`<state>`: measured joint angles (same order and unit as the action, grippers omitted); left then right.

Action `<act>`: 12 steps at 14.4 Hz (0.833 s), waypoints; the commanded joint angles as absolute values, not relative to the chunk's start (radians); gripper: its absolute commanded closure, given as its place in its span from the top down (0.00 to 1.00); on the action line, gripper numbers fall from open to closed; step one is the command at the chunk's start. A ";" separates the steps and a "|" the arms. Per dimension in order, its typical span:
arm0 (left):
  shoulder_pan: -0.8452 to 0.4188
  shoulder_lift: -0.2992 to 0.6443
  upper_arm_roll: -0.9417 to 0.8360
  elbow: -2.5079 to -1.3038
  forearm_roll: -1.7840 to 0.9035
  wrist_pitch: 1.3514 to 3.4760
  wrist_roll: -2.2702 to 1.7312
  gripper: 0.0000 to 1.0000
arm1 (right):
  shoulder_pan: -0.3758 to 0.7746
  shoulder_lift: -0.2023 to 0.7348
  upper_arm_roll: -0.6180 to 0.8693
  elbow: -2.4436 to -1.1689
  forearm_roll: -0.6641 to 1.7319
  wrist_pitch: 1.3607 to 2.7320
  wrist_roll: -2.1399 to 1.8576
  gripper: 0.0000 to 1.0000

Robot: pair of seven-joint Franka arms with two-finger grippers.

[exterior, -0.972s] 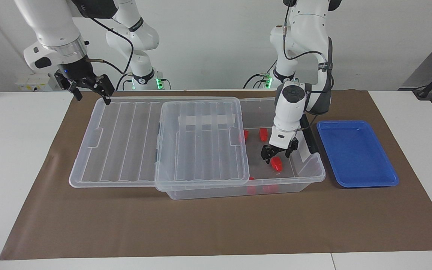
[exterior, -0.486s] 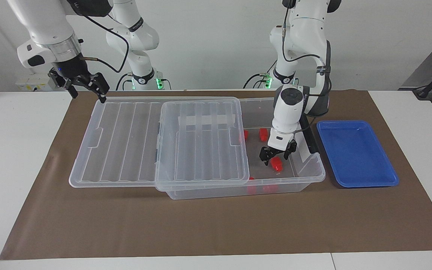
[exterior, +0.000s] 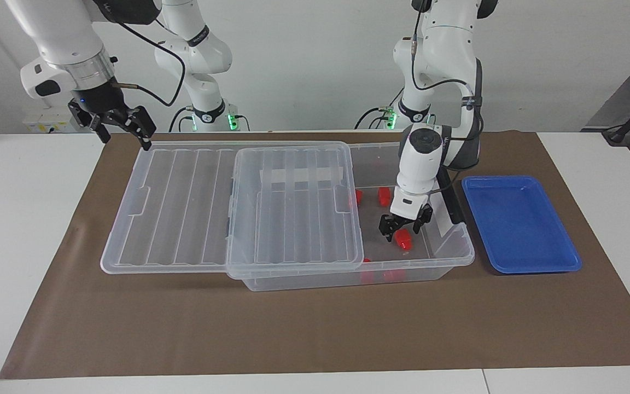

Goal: Place red block in blue tray from box

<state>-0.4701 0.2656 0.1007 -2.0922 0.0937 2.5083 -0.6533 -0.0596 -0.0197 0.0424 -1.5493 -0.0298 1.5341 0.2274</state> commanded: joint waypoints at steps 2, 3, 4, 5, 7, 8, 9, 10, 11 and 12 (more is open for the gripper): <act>-0.483 0.261 0.114 -2.117 0.112 2.540 -0.653 0.67 | -0.040 -0.028 0.016 -1.543 -0.020 1.508 0.202 1.00; -0.483 0.261 0.114 -2.117 0.112 2.540 -0.655 0.56 | -0.019 -0.028 -0.007 -1.545 -0.018 1.508 0.202 1.00; -0.483 0.259 0.114 -2.117 0.112 2.540 -0.657 0.45 | 0.004 -0.028 -0.030 -1.545 -0.018 1.505 0.201 1.00; -0.483 0.261 0.114 -2.117 0.112 2.539 -0.655 0.33 | 0.027 -0.028 -0.050 -1.545 -0.018 1.500 0.202 1.00; -0.483 0.261 0.114 -2.115 0.112 2.536 -0.655 0.15 | 0.037 -0.029 -0.061 -1.549 -0.018 1.494 0.202 1.00; -0.483 0.261 0.115 -2.111 0.112 2.530 -0.653 0.11 | 0.035 -0.029 -0.061 -1.549 -0.018 1.491 0.202 1.00; -0.483 0.259 0.115 -2.109 0.112 2.522 -0.653 0.08 | 0.035 -0.029 -0.061 -1.549 -0.018 1.491 0.204 1.00; -0.483 0.259 0.115 -2.106 0.112 2.519 -0.653 0.07 | 0.035 -0.028 -0.058 -1.551 -0.021 1.494 0.204 1.00; -0.483 0.258 0.115 -2.103 0.112 2.514 -0.652 0.07 | 0.035 -0.029 -0.054 -1.554 -0.021 1.497 0.204 1.00; -0.483 0.249 0.115 -2.089 0.112 2.487 -0.652 0.07 | 0.037 -0.029 -0.052 -1.555 -0.021 1.497 0.204 1.00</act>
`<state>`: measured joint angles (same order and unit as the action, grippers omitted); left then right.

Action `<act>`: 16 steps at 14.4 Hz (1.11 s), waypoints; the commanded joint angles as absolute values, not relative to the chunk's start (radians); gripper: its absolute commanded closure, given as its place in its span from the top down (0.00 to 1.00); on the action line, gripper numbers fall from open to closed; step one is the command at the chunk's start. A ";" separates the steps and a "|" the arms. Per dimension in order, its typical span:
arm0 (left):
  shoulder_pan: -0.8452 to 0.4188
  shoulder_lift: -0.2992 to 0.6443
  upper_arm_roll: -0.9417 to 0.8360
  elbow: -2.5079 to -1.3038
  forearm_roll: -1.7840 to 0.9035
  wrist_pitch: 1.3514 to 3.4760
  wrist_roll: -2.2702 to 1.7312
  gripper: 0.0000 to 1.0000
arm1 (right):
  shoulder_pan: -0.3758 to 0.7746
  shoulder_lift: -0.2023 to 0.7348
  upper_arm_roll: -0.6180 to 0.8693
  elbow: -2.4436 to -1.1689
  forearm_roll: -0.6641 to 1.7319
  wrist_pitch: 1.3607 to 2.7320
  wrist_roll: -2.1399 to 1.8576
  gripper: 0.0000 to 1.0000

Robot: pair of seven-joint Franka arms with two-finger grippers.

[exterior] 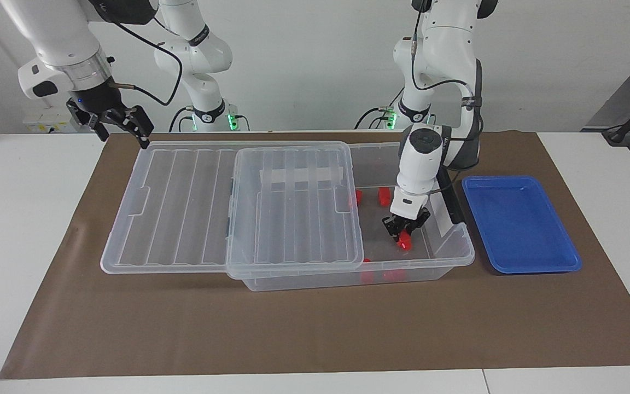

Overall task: Place red block in blue tray from box
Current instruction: 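Carry the red block with the left gripper over the blue tray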

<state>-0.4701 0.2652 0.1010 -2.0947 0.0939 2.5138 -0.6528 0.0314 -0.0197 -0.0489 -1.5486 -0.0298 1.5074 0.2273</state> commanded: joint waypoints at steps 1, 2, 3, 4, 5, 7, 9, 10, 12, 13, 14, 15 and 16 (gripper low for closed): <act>-0.480 0.236 0.115 -2.057 0.112 2.432 -0.649 0.07 | 0.037 -0.031 -0.052 -1.560 -0.021 1.500 0.204 1.00; -0.476 0.221 0.115 -2.012 0.112 2.349 -0.644 0.07 | 0.035 -0.031 -0.052 -1.562 -0.020 1.503 0.204 1.00; -0.471 0.215 0.115 -1.962 0.112 2.280 -0.637 0.07 | 0.035 -0.031 -0.052 -1.568 -0.021 1.509 0.204 1.00; -0.471 0.213 0.115 -1.918 0.112 2.231 -0.637 0.07 | 0.037 -0.032 -0.052 -1.575 -0.021 1.516 0.207 1.00; -0.471 0.213 0.114 -1.880 0.110 2.182 -0.637 0.07 | 0.037 -0.038 -0.052 -1.580 -0.021 1.517 0.213 1.00; -0.471 0.203 0.114 -1.832 0.104 2.103 -0.635 0.07 | 0.035 -0.041 -0.052 -1.592 -0.020 1.534 0.215 1.00; -0.472 0.173 0.114 -1.825 0.101 2.077 -0.635 0.07 | 0.037 -0.051 -0.052 -1.608 -0.020 1.546 0.216 1.00; -0.471 0.155 0.115 -1.825 0.101 2.050 -0.632 0.07 | 0.037 -0.051 -0.052 -1.608 -0.020 1.546 0.215 1.00; -0.466 0.127 0.121 -1.803 0.101 1.990 -0.608 0.07 | 0.035 -0.052 -0.052 -1.609 -0.020 1.546 0.215 1.00; -0.463 0.127 0.126 -1.775 0.101 1.947 -0.580 0.07 | 0.035 -0.052 -0.052 -1.612 -0.020 1.546 0.215 1.00; -0.450 0.127 0.126 -1.741 0.100 1.904 -0.549 0.07 | 0.037 -0.052 -0.052 -1.614 -0.020 1.546 0.216 1.00; -0.428 0.127 0.124 -1.712 0.097 1.869 -0.514 0.07 | 0.037 -0.054 -0.052 -1.615 -0.020 1.546 0.216 1.00; -0.399 0.126 0.124 -1.692 0.077 1.849 -0.470 0.07 | 0.035 -0.054 -0.052 -1.614 -0.020 1.545 0.215 1.00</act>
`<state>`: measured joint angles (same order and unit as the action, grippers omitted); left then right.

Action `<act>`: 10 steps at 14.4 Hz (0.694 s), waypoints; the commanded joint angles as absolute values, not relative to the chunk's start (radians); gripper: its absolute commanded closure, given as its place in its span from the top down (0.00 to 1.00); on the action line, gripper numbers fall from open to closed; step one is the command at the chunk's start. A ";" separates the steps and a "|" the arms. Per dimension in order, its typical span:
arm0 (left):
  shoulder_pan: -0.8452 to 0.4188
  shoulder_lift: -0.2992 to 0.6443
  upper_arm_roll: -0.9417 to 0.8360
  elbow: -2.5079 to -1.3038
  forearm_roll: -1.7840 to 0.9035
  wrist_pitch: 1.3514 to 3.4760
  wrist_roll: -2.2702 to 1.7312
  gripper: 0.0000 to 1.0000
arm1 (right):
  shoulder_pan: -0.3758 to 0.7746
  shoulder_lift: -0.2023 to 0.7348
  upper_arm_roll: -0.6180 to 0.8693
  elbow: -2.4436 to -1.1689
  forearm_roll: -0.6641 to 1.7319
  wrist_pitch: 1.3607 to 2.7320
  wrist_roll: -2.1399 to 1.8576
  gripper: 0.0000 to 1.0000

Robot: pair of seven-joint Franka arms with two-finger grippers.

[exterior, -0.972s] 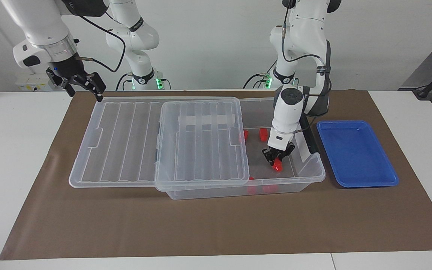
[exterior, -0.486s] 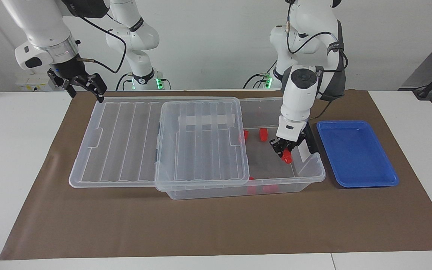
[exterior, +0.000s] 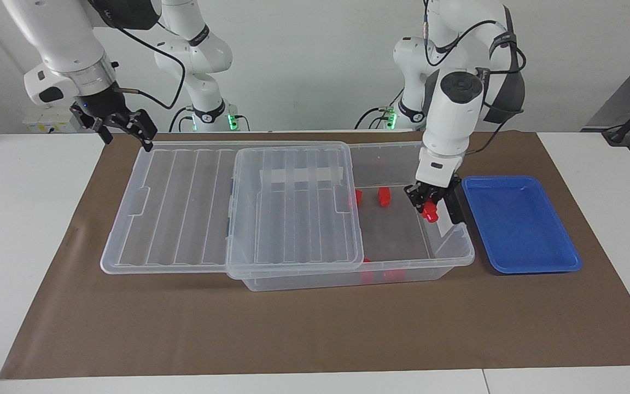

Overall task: Place red block in blue tray from box
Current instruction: 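Carry the red block with the left gripper over the blue tray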

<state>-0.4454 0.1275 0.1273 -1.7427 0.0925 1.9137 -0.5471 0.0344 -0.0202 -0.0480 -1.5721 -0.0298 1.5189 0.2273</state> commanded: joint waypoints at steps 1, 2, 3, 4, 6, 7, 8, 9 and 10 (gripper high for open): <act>-0.372 0.118 0.129 -1.684 0.055 1.835 -0.422 0.07 | 0.035 -0.054 -0.052 -1.615 -0.020 1.543 0.215 1.00; -0.341 0.104 0.129 -1.683 0.049 1.821 -0.372 0.07 | 0.035 -0.058 -0.052 -1.617 -0.018 1.539 0.216 1.00; -0.306 0.092 0.129 -1.684 0.048 1.806 -0.312 0.07 | 0.034 -0.058 -0.052 -1.618 -0.020 1.536 0.213 1.00; -0.267 0.080 0.129 -1.684 0.043 1.793 -0.246 0.07 | 0.034 -0.058 -0.052 -1.618 -0.020 1.532 0.209 1.00; -0.191 0.071 0.129 -1.684 0.022 1.784 -0.123 0.07 | 0.026 -0.060 -0.052 -1.617 -0.020 1.531 0.206 1.00; -0.152 0.068 0.129 -1.689 0.020 1.783 -0.062 0.07 | 0.025 -0.060 -0.052 -1.617 -0.020 1.531 0.206 1.00; -0.117 0.066 0.129 -1.692 0.018 1.782 -0.005 0.07 | 0.023 -0.060 -0.054 -1.618 -0.020 1.531 0.204 1.00; -0.083 0.066 0.129 -1.693 0.018 1.784 0.046 0.07 | 0.021 -0.060 -0.055 -1.618 -0.020 1.531 0.203 1.00; -0.049 0.066 0.129 -1.695 0.018 1.787 0.096 0.07 | 0.021 -0.060 -0.057 -1.618 -0.020 1.531 0.202 1.00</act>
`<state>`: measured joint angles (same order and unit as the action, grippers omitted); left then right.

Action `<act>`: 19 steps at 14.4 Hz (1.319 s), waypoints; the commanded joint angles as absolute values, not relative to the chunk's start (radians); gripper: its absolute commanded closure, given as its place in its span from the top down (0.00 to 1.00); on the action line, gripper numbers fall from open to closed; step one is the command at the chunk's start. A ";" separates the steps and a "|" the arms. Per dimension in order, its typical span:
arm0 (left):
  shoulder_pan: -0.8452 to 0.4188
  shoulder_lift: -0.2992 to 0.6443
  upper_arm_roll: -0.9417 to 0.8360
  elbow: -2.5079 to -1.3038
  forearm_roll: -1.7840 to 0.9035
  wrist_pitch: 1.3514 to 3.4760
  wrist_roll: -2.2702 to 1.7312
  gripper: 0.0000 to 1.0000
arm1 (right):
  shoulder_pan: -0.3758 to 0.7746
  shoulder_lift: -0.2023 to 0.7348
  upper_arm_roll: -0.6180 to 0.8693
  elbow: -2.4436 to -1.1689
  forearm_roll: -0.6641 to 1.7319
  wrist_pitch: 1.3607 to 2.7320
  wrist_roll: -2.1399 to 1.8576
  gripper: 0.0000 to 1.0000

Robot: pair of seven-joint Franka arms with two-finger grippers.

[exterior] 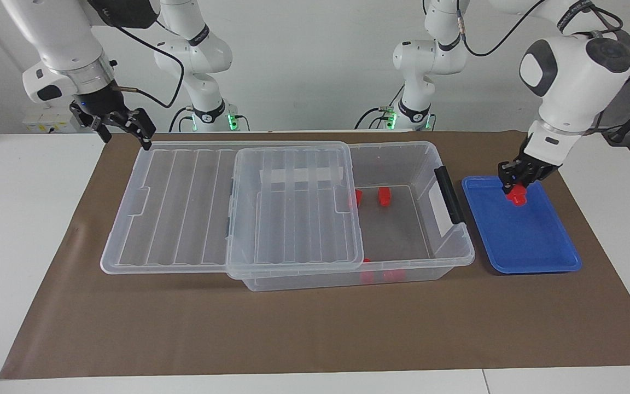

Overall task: Place red block in blue tray from box
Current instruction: 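Carry the red block with the left gripper over the blue tray, then lower the red block into the blue tray and open the left gripper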

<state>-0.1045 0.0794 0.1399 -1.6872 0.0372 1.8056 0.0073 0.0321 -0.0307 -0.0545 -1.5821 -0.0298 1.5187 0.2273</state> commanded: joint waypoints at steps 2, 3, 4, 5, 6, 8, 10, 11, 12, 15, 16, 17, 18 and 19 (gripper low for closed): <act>0.014 0.064 0.130 -1.707 0.018 1.811 0.208 0.08 | 0.023 -0.060 -0.058 -1.618 -0.020 1.532 0.206 1.00; 0.032 0.061 0.132 -1.736 0.018 1.854 0.244 0.08 | 0.023 -0.060 -0.057 -1.618 -0.020 1.532 0.204 1.00; 0.041 0.049 0.132 -1.779 0.018 1.903 0.250 0.08 | 0.023 -0.060 -0.057 -1.618 -0.018 1.535 0.206 1.00; 0.043 0.045 0.132 -1.825 0.018 1.958 0.252 0.08 | 0.023 -0.058 -0.058 -1.615 -0.018 1.543 0.207 1.00; 0.051 0.040 0.132 -1.866 0.018 2.004 0.261 0.08 | 0.021 -0.058 -0.058 -1.615 -0.017 1.543 0.206 1.00; 0.063 0.037 0.132 -1.920 0.018 2.069 0.311 0.08 | 0.021 -0.060 -0.060 -1.615 -0.009 1.542 0.206 1.00; 0.064 0.052 0.133 -1.954 0.018 2.133 0.311 0.08 | 0.023 -0.060 -0.060 -1.615 -0.008 1.542 0.206 1.00; 0.064 0.052 0.135 -1.991 0.018 2.185 0.310 0.08 | 0.023 -0.058 -0.060 -1.615 -0.008 1.542 0.206 1.00; 0.069 0.049 0.133 -2.026 0.018 2.235 0.310 0.08 | 0.023 -0.060 -0.060 -1.615 -0.008 1.542 0.206 1.00; 0.081 0.072 0.133 -2.071 0.018 2.311 0.308 0.07 | 0.023 -0.058 -0.060 -1.615 -0.008 1.542 0.206 1.00; 0.081 0.081 0.133 -2.075 0.018 2.327 0.304 0.07 | 0.023 -0.058 -0.060 -1.615 -0.006 1.542 0.206 1.00; 0.081 0.106 0.133 -2.082 0.018 2.345 0.302 0.08 | 0.023 -0.058 -0.060 -1.615 -0.006 1.542 0.206 1.00; 0.081 0.130 0.133 -2.085 0.018 2.380 0.302 0.08 | 0.023 -0.058 -0.060 -1.615 -0.008 1.542 0.206 1.00; 0.083 0.153 0.133 -2.091 0.018 2.410 0.302 0.08 | 0.023 -0.058 -0.060 -1.615 -0.008 1.540 0.206 1.00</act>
